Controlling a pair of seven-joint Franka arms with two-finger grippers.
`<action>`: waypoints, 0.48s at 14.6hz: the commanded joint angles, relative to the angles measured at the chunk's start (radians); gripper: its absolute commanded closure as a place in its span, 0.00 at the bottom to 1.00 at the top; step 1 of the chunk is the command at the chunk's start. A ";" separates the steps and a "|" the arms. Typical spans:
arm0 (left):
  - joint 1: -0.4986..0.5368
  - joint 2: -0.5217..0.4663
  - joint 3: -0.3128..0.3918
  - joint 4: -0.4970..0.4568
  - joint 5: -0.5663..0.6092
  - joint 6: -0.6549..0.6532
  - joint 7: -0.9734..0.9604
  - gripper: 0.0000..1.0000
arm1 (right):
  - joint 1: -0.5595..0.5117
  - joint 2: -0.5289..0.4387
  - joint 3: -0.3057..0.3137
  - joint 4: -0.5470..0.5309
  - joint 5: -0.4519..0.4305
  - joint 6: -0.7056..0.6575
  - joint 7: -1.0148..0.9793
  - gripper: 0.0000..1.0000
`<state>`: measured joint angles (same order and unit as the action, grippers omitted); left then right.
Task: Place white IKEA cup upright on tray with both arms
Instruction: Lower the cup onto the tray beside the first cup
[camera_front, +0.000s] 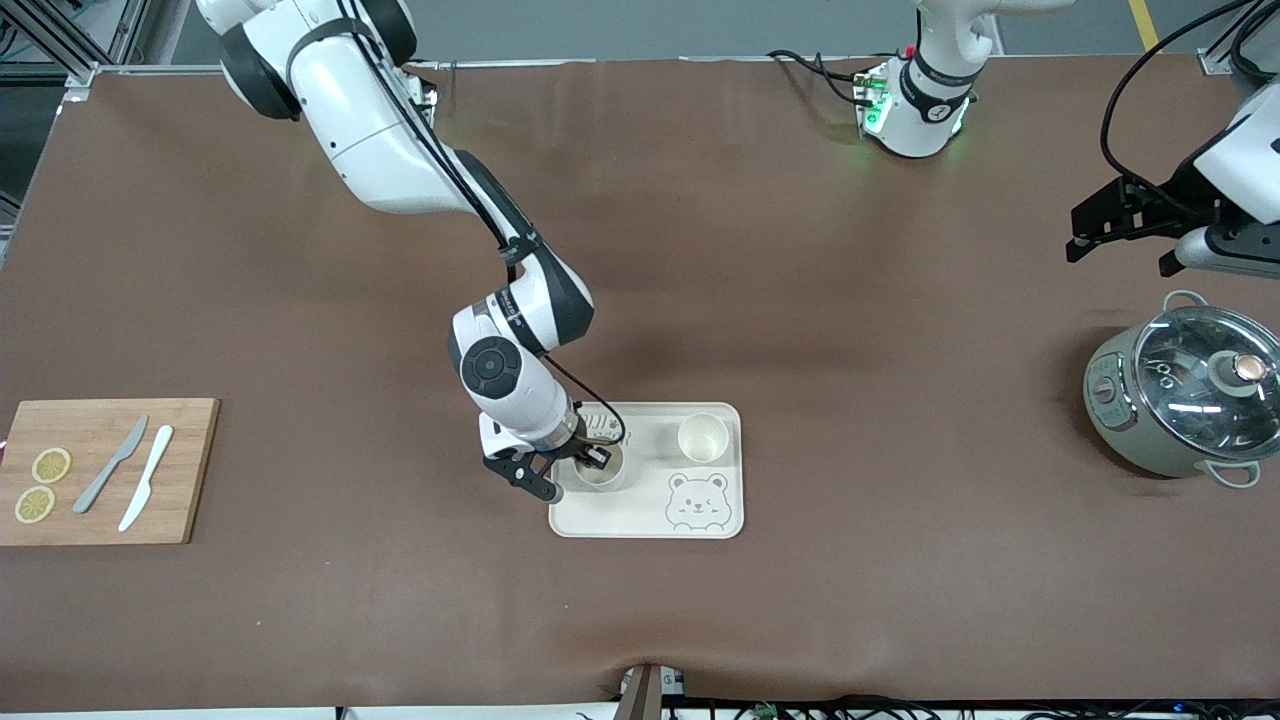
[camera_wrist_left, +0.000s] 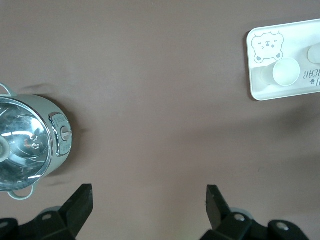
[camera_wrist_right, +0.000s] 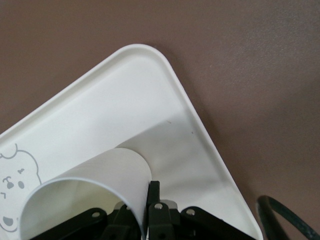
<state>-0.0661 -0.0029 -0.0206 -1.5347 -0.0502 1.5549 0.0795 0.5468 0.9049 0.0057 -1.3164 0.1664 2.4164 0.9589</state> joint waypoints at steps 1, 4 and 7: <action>0.006 0.011 -0.001 0.022 -0.004 -0.016 -0.004 0.00 | 0.008 0.008 -0.007 0.005 -0.019 0.013 0.027 0.86; 0.006 0.020 -0.001 0.022 -0.004 -0.015 -0.003 0.00 | 0.008 0.008 -0.007 0.003 -0.019 0.013 0.027 0.33; 0.008 0.024 -0.001 0.024 -0.003 -0.013 -0.003 0.00 | 0.008 0.008 -0.007 0.003 -0.021 0.013 0.027 0.00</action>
<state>-0.0640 0.0079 -0.0205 -1.5347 -0.0502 1.5550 0.0795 0.5468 0.9050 0.0056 -1.3193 0.1662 2.4196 0.9595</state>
